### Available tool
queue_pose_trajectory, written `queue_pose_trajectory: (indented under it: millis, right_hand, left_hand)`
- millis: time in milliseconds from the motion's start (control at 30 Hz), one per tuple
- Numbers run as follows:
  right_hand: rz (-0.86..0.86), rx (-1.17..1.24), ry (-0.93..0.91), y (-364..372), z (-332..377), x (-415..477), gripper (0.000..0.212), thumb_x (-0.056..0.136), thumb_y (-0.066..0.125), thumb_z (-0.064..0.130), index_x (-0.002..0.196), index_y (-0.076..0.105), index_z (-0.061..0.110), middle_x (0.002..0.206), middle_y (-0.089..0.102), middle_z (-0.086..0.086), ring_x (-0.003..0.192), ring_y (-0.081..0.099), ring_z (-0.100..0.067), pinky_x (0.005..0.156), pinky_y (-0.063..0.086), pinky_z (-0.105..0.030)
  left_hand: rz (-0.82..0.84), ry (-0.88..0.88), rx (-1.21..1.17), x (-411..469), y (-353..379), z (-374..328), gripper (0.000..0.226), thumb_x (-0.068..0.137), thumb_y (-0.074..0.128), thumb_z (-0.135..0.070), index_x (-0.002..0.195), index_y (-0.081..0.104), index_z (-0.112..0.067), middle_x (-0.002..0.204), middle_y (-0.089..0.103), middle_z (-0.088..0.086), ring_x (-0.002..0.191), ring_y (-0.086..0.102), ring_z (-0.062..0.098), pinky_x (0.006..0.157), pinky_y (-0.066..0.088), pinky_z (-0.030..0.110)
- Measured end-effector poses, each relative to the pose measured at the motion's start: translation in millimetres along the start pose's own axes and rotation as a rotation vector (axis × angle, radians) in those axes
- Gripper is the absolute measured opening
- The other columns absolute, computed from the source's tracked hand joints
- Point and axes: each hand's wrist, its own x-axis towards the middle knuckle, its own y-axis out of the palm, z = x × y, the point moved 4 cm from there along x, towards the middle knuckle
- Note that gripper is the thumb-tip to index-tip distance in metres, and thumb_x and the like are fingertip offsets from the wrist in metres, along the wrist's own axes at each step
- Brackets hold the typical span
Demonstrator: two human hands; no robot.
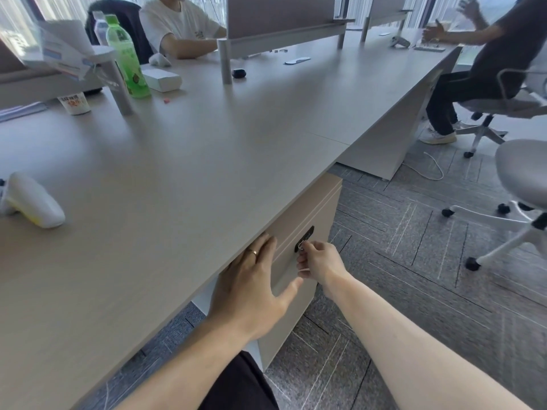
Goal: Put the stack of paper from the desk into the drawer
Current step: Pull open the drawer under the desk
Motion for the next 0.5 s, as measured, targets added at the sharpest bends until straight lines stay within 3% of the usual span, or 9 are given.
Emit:
queue_pose_trajectory:
  millis: [300, 500]
  right_hand:
    - [0.005, 0.016, -0.057, -28, -11, -19, 0.03, 0.105, 0.047, 0.019, 0.079, 0.059, 0.009, 0.068, 0.057, -0.006, 0.058, 0.053, -0.019, 0.054, 0.049, -0.028]
    - [-0.01, 0.022, -0.065, -72, -30, -40, 0.03, 0.107, 0.045, 0.019, 0.083, 0.059, 0.007, 0.07, 0.058, -0.007, 0.059, 0.054, -0.018, 0.051, 0.05, -0.024]
  left_hand:
    - [0.017, 0.003, -0.002, -9, -5, 2, 0.095, 0.085, 0.044, -0.078, 0.162, 0.023, -0.027, 0.171, 0.019, -0.01, 0.156, 0.02, 0.01, 0.124, 0.02, 0.031]
    - [0.03, 0.003, 0.019, -15, -7, -3, 0.109, 0.076, 0.032, -0.091, 0.161, 0.027, -0.024, 0.17, 0.024, -0.009, 0.156, 0.018, 0.01, 0.126, 0.018, 0.034]
